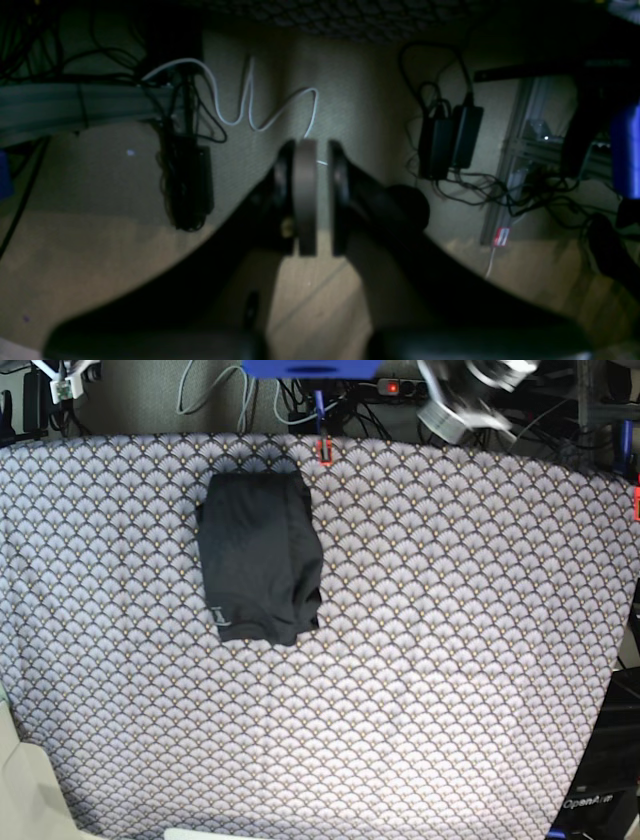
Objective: Fold the T-shirt properly
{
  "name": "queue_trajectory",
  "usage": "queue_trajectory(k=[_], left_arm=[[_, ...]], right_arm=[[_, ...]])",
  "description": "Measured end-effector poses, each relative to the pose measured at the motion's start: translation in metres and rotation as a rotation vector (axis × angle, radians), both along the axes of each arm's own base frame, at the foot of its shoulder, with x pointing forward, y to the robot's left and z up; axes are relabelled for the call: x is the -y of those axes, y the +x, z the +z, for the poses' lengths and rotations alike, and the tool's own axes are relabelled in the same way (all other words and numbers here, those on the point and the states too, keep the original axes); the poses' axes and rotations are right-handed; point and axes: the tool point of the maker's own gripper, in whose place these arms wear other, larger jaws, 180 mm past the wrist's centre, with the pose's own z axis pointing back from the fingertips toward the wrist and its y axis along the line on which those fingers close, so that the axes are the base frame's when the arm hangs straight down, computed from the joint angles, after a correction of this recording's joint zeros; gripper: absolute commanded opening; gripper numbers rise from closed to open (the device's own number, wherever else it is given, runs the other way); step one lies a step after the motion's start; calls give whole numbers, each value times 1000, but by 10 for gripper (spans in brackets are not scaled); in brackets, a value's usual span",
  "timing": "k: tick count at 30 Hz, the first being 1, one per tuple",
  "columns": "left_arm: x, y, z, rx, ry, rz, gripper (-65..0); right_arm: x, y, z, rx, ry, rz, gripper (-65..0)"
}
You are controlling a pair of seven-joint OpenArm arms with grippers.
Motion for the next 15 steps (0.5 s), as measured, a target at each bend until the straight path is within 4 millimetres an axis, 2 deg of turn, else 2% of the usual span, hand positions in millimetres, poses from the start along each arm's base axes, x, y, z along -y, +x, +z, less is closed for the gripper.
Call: queue_trajectory(k=[1, 2, 4, 6, 7, 9, 12, 15], left_arm=[[9, -16, 0, -35, -23, 13, -650], [16, -20, 10, -17, -66, 26, -650], [12, -8, 24, 43, -75, 40, -650], [-1, 4, 22, 69, -10, 66, -650], [0, 5, 21, 71, -22, 58, -650], [7, -7, 12, 34, -67, 65, -650], [1, -38, -16, -90, -41, 65, -650], [0, -40, -34, -126, -41, 83, -650]], right_arm=[[0, 0, 1, -7, -6, 3, -627], [0, 4, 3, 5, -11, 10, -627], [-1, 15, 8, 55, -4, 14, -627], [1, 9, 5, 19, -13, 15, -627], [1, 5, 4, 5, -16, 16, -627], [2, 5, 4, 8, -12, 14, -627], [0, 10, -1, 57, 18, -1, -624], [0, -2, -12, 25, 26, -8, -624]])
